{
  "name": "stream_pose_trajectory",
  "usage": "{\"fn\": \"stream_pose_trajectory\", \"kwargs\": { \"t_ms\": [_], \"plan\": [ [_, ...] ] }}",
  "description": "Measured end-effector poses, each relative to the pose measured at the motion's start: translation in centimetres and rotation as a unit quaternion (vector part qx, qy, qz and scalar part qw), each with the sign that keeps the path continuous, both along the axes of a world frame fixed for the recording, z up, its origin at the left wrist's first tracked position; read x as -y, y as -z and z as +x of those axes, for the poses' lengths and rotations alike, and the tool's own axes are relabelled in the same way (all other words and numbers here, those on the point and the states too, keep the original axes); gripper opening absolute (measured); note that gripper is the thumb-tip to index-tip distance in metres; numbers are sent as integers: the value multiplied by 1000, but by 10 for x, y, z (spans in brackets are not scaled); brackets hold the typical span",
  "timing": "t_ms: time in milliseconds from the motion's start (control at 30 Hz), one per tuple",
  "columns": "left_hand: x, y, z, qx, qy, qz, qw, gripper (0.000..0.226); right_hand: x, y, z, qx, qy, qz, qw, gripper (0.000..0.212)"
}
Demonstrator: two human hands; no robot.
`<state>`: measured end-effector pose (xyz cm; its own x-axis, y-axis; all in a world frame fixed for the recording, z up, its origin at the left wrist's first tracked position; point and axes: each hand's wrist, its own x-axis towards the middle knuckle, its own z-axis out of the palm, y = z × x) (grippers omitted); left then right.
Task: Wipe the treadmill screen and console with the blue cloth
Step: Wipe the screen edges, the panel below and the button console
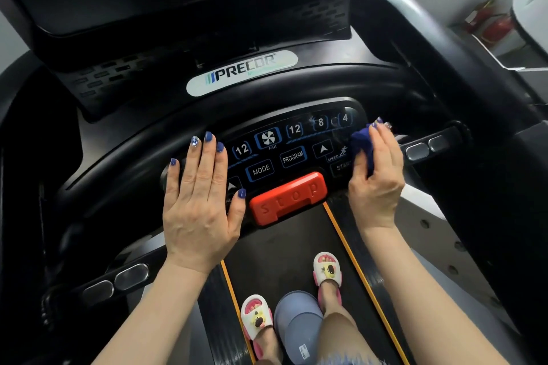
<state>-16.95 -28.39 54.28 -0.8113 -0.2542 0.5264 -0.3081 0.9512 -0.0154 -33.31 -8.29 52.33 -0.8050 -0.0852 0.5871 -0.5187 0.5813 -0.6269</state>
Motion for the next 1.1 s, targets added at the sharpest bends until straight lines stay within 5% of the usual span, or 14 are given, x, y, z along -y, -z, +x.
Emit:
{"fn": "stream_pose_trajectory", "kwargs": {
  "t_ms": [633,833,1000,1100],
  "plan": [
    [0,-2,0,9,-2,4,1000,62,-20,4,22,57,-67,-1,996,39],
    [0,-4,0,9,-1,9,1000,61,18,-18,1,28,39,-23,999,18],
    [-1,-3,1,11,-1,11,1000,61,-5,6,13,-26,-36,30,999,20],
    [0,-3,0,14,-2,9,1000,62,4,-4,4,-21,5,-2,1000,17]
  ]
}}
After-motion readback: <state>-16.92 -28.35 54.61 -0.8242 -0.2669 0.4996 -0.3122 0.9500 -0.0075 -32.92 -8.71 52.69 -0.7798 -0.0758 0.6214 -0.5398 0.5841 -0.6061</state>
